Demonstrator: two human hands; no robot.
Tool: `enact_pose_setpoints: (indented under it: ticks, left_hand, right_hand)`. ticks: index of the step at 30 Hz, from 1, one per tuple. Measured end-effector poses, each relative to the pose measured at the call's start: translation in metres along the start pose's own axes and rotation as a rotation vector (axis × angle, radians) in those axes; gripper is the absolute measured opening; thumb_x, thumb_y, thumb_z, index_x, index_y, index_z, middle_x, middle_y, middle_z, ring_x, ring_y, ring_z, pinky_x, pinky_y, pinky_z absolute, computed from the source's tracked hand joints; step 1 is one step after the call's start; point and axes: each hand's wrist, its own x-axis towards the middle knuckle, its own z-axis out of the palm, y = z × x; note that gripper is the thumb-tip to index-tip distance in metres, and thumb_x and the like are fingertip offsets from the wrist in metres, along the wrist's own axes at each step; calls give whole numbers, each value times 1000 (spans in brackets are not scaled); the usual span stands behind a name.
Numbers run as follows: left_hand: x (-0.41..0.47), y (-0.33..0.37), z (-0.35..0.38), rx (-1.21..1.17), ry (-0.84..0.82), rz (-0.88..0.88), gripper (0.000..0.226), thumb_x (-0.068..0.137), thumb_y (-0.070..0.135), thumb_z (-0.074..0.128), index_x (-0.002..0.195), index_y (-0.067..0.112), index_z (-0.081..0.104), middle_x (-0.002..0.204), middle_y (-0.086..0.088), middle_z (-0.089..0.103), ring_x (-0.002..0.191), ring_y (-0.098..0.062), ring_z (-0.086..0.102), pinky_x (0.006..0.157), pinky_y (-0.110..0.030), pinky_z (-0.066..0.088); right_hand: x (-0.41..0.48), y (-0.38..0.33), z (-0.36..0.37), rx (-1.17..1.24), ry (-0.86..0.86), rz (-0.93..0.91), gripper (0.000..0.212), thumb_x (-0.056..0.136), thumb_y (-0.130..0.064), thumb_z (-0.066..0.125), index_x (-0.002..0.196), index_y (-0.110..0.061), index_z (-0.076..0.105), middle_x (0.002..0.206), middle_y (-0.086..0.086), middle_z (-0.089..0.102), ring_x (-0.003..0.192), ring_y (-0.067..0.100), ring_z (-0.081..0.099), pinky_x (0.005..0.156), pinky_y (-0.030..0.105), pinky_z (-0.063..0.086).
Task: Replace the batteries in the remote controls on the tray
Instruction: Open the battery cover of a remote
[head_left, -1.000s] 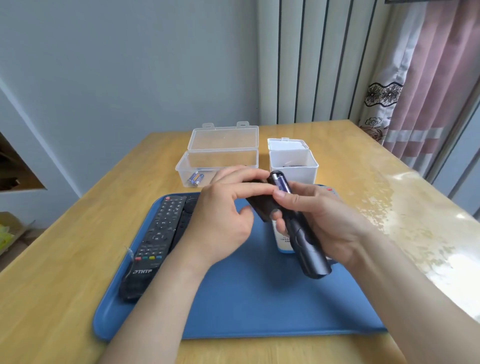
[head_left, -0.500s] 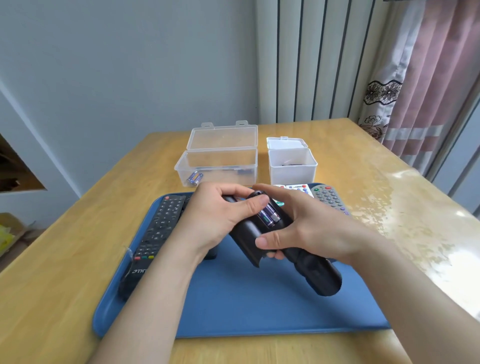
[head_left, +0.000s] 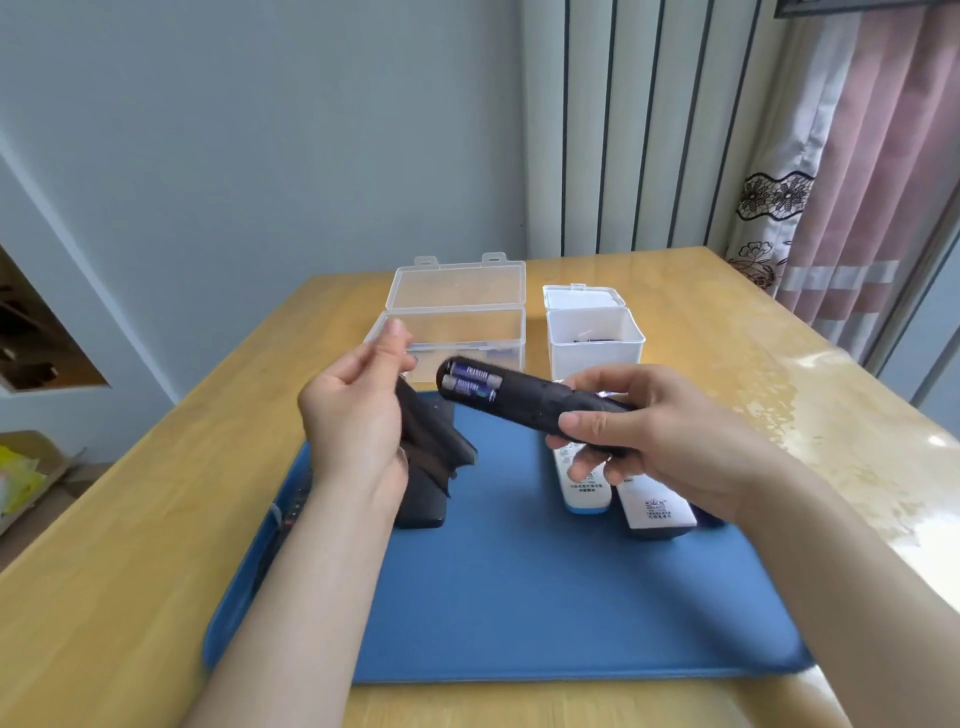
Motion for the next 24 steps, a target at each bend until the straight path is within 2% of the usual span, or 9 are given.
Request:
enact_pose_setpoints:
  ticks: [2, 7, 10, 12, 15, 16, 18, 20, 24]
  left_hand:
    - [2, 1, -1, -106, 64, -39, 23, 88, 31, 69, 73, 13, 69, 52, 13, 59, 53, -4, 54, 58, -21, 49]
    - [1, -3, -1, -182, 167, -95, 24, 88, 32, 69, 74, 13, 68, 67, 11, 64, 67, -9, 57, 68, -29, 55]
    - [5, -2, -4, -191, 239, -69, 25, 89, 32, 68, 71, 15, 67, 69, 12, 64, 67, -9, 57, 64, -28, 54]
    - [9, -3, -6, -173, 277, -42, 26, 90, 33, 68, 68, 18, 67, 69, 14, 65, 74, -12, 61, 74, -33, 57]
    - [12, -8, -8, -125, 291, -10, 26, 89, 35, 68, 68, 20, 68, 72, 14, 68, 86, -17, 64, 93, -45, 54]
    - [11, -9, -7, -107, 287, 4, 26, 89, 35, 67, 68, 21, 68, 69, 16, 68, 81, -13, 62, 91, -42, 55]
    - [7, -11, -3, -64, 269, 37, 26, 90, 34, 66, 68, 21, 67, 59, 19, 65, 68, -7, 56, 74, -32, 52]
    - [4, -13, -1, -13, 266, 68, 27, 90, 34, 66, 67, 20, 66, 51, 20, 57, 58, -3, 49, 64, -23, 43]
    - [1, -14, 1, 14, 266, 85, 27, 91, 32, 65, 68, 19, 66, 56, 18, 58, 51, 8, 50, 56, -9, 41]
  right_hand:
    - [-1, -1, 3, -93, -33, -9, 15, 87, -7, 70, 102, -5, 67, 83, 12, 71, 60, 20, 67, 49, 21, 48]
    - [-2, -2, 19, -65, -51, -7, 13, 86, -4, 70, 99, -6, 66, 69, 11, 70, 65, 23, 71, 59, 22, 55]
    - [-4, -2, 28, 2, -59, -15, 10, 88, -1, 67, 98, -3, 63, 83, 17, 74, 80, 27, 75, 73, 26, 60]
    - [-4, -2, 34, 36, -62, -34, 11, 89, 0, 66, 99, -3, 61, 93, 17, 75, 86, 28, 75, 81, 29, 60]
    - [-4, 0, 43, 68, -66, -59, 14, 89, 2, 64, 102, -2, 58, 101, 15, 73, 89, 26, 75, 83, 31, 60]
    - [-4, 1, 46, 59, -77, -70, 15, 89, 3, 64, 101, -2, 57, 103, 16, 72, 89, 25, 75, 83, 32, 60]
    - [-3, 6, 50, -45, -96, -84, 21, 87, 0, 70, 100, -8, 54, 105, 13, 72, 90, 27, 74, 77, 32, 58]
    - [-2, 9, 54, -206, -104, -92, 30, 77, -13, 77, 95, -19, 53, 103, 5, 71, 91, 34, 70, 68, 34, 47]
    - [-3, 11, 63, -343, -120, -94, 33, 78, -16, 78, 92, -24, 50, 97, -5, 67, 66, 25, 63, 57, 28, 43]
